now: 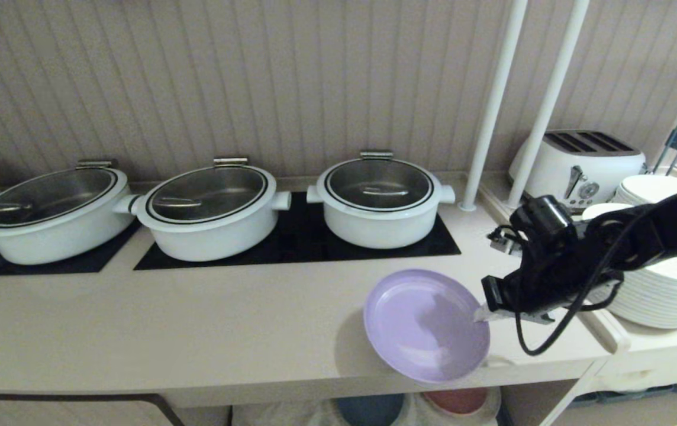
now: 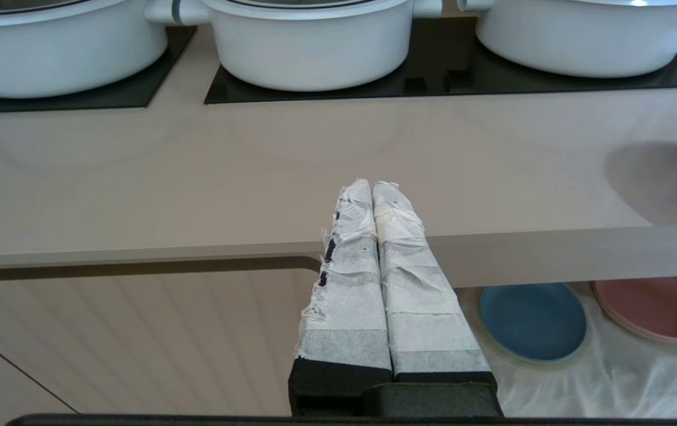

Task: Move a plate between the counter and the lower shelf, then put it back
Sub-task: Put the plate

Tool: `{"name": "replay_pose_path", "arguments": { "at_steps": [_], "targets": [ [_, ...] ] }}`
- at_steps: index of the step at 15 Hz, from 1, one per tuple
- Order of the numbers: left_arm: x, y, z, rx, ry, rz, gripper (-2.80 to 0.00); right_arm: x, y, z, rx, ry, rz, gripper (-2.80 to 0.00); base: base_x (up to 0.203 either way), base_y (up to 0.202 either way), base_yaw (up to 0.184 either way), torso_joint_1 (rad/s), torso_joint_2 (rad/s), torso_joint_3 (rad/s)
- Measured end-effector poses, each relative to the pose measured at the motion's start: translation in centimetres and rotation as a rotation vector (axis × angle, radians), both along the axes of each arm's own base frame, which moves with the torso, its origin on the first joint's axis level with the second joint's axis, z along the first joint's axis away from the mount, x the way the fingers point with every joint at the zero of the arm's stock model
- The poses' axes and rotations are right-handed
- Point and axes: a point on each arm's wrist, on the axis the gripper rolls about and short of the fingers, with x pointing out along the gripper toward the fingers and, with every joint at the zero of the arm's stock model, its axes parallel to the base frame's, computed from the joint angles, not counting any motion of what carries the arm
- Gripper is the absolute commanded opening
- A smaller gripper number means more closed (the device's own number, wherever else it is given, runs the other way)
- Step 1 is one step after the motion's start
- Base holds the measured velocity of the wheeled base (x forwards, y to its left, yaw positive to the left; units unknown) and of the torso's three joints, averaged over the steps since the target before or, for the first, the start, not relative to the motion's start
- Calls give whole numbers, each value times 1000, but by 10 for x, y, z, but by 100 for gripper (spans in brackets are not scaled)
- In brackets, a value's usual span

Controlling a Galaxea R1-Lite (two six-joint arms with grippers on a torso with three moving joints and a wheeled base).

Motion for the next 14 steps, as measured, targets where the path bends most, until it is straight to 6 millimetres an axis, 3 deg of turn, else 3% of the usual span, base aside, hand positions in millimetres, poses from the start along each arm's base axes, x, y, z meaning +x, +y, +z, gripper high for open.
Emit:
{"name": "replay_pose_path", "arguments": {
  "at_steps": [6,14],
  "targets": [
    [0,0,0,0,0,0,-280,31,20,-10,27,25,2,-280,0,0,0,0,0,0],
    [0,0,0,0,0,0,-280,53,33,-32,38,64,-29,-280,0,0,0,0,0,0]
  ]
}}
